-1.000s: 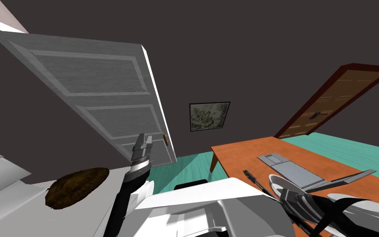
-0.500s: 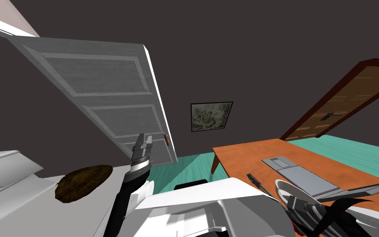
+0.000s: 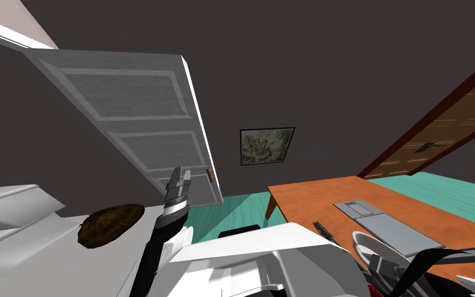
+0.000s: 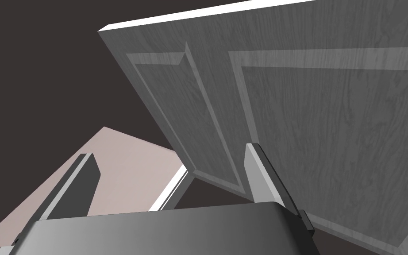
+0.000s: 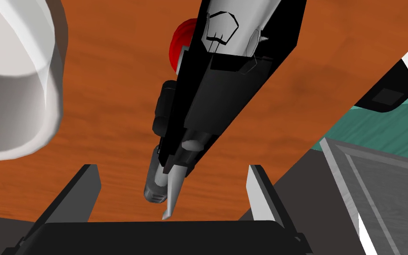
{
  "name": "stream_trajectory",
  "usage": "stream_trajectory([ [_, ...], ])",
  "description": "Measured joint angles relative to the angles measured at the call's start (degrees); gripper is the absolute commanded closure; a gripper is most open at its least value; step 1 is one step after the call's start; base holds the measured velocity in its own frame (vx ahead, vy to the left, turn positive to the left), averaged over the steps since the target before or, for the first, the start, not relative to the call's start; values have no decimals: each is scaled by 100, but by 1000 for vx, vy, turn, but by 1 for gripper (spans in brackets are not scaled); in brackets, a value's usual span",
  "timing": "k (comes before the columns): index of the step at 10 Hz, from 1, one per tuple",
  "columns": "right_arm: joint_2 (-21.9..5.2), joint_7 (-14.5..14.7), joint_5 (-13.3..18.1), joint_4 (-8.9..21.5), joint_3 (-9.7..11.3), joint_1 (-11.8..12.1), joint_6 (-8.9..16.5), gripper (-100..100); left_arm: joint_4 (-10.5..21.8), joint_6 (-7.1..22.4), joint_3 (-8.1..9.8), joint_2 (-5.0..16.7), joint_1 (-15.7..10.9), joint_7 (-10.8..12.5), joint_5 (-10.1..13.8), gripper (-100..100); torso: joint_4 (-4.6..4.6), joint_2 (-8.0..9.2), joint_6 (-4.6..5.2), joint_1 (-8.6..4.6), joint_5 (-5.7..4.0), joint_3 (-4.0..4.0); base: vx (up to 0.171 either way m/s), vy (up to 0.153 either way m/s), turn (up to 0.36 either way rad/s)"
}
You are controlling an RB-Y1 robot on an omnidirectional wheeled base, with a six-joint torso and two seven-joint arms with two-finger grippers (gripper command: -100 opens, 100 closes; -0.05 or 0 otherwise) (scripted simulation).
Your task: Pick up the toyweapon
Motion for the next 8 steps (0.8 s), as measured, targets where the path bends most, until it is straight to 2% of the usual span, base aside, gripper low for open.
stream_trajectory([
  [6, 127, 929, -999, 198, 242, 164, -33, -100, 0, 0, 0, 0, 0, 0, 0, 0, -1, -3, -1, -1, 0, -2, 18, -3, 43],
  [7, 128, 967, -1019, 200, 244, 165, -35, 100, 0, 0, 0, 0, 0, 0, 0, 0, 0, 0, 0, 0, 0, 0, 0, 0, 0],
  [8, 128, 963, -1017, 200, 244, 165, -35, 100, 0, 0, 0, 0, 0, 0, 0, 0, 1, 2, 0, 0, 0, 1, 0, 0, 0],
])
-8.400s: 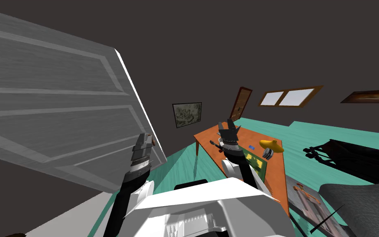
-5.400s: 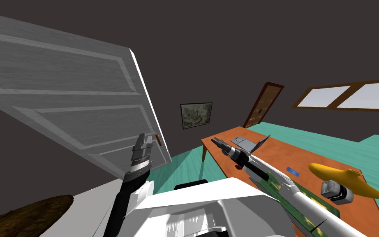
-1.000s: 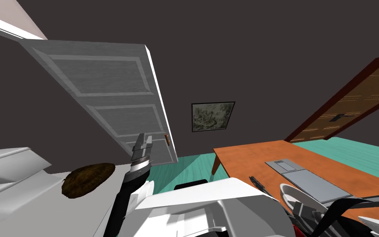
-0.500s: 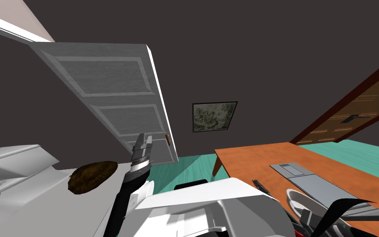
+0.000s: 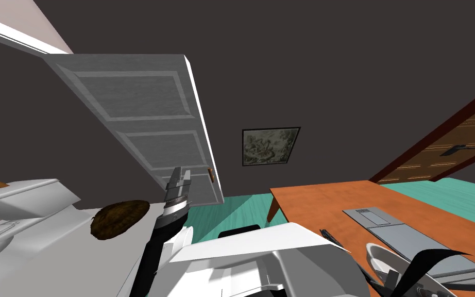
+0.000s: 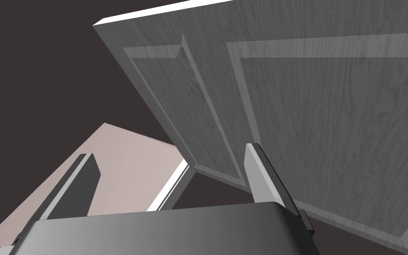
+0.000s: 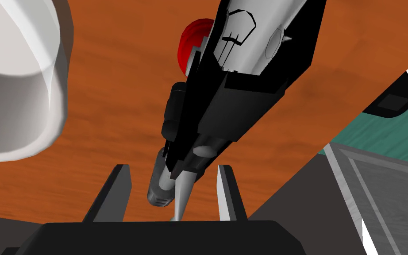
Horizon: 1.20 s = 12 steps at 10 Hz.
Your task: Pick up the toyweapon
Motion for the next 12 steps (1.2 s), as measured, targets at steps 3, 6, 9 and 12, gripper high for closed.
stream_trajectory([
  [3, 2, -4, -2, 0, 1, 2, 1, 100, 0, 0, 0, 0, 0, 0, 0, 0, 1, 2, -3, -5, -1, 2, 0, 0, 0],
  [6, -34, -108, 121, -63, -50, -10, 19, 100, 0, 0, 0, 0, 0, 0, 0, 0, 2, 7, -1, -2, 0, 4, -17, 4, -70],
  [9, -86, -628, 671, -126, -166, -180, 18, 100, 0, 0, 0, 0, 0, 0, 0, 0, 4, 13, -2, 1, 3, 8, -26, 3, -43],
  [12, -161, -1124, 1194, -265, -307, -217, 57, 100, 0, 0, 0, 0, 0, 0, 0, 0, 3, 9, -1, 5, 7, 6, -20, 4, -66],
])
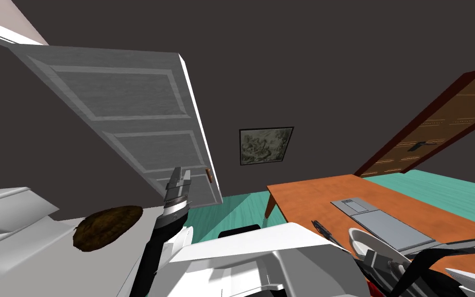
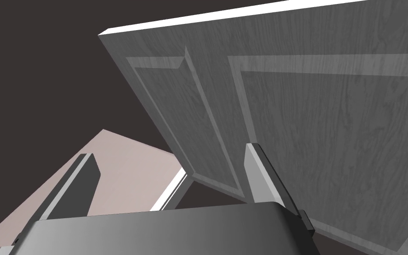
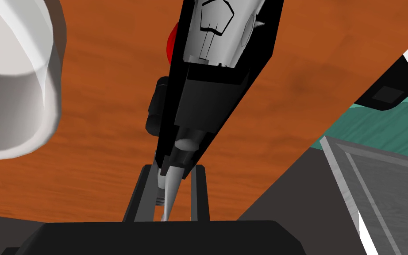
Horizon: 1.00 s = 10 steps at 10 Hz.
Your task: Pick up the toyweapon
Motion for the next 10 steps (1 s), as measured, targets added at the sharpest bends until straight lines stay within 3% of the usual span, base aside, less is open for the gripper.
stream_trajectory([
  [10, -170, -1490, 1635, -236, -383, -290, -2, 100, 0, 0, 0, 0, 0, 0, 0, 0, 3, 4, 1, 12, 15, 3, -18, 1, -46],
])
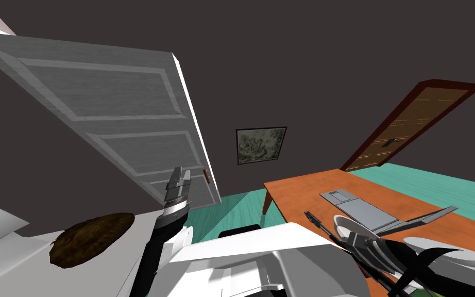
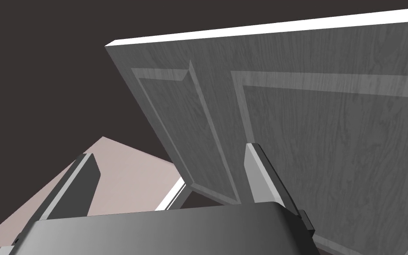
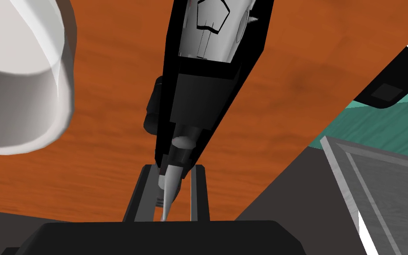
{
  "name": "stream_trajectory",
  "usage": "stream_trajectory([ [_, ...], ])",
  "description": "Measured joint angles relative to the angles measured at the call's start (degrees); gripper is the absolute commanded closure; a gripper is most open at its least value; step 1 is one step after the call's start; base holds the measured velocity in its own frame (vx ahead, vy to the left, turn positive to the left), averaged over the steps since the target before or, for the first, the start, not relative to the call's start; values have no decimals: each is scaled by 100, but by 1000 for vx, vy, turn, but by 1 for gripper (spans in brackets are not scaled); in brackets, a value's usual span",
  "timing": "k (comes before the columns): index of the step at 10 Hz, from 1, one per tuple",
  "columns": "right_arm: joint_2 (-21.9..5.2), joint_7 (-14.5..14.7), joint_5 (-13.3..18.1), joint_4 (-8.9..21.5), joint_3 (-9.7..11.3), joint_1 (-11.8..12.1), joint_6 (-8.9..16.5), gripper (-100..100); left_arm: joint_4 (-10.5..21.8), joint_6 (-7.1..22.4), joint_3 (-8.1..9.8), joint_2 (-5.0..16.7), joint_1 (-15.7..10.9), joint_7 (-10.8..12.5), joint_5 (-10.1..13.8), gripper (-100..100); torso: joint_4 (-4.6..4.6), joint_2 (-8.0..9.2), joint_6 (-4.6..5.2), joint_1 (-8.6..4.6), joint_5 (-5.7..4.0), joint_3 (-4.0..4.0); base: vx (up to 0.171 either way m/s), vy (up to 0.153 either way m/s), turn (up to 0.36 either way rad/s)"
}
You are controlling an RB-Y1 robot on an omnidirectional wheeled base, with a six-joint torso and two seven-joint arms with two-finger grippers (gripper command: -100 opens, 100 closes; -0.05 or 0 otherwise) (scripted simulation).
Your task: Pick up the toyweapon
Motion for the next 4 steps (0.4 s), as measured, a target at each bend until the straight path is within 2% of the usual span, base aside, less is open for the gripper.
stream_trajectory([
  [3, -81, -501, 534, -142, -113, -61, 48, 100, 0, 0, 0, 0, 0, 0, 0, 0, 0, -1, 0, 7, 4, 0, -15, 1, -34],
  [4, -83, -538, 554, -144, -117, -61, 49, 0, 0, 0, 0, 0, 0, 0, 0, 0, 0, -4, 0, 8, 4, -2, 0, 0, 0],
])
